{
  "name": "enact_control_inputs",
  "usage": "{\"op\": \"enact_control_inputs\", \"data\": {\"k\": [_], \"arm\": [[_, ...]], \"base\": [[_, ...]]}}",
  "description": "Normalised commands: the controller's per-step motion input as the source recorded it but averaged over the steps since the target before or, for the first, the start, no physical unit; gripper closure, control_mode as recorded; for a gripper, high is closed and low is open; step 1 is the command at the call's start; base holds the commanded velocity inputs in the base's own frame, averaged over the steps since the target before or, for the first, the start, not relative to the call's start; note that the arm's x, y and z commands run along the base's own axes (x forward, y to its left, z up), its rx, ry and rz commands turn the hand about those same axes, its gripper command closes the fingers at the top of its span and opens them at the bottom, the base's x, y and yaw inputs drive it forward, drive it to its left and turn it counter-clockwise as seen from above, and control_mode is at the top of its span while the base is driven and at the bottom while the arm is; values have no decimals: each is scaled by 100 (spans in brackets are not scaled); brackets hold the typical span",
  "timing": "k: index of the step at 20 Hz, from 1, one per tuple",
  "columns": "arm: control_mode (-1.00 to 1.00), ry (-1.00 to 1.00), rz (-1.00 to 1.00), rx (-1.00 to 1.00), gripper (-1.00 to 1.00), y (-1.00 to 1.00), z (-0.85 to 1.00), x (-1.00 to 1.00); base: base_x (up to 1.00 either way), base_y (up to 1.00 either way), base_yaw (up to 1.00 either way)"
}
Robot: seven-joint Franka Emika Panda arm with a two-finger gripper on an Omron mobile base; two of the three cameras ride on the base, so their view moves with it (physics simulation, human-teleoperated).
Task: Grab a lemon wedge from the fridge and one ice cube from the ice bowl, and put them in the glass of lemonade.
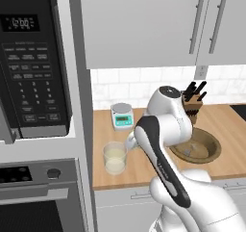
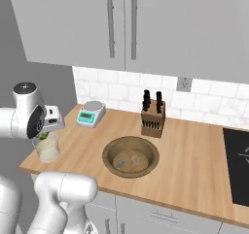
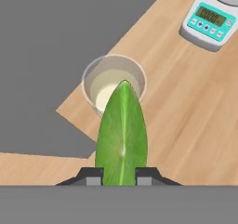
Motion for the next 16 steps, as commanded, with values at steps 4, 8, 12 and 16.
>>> {"op": "enact_control_inputs", "data": {"k": [4,8,12,16], "arm": [[-100,0,8,-4,100,21,-27,43],[-100,0,0,-6,100,9,-27,28],[-100,0,0,-5,100,0,-13,5],[-100,-2,0,-5,100,5,-11,2]], "base": [[0,0,0],[0,0,0],[0,0,0],[0,0,0]]}}
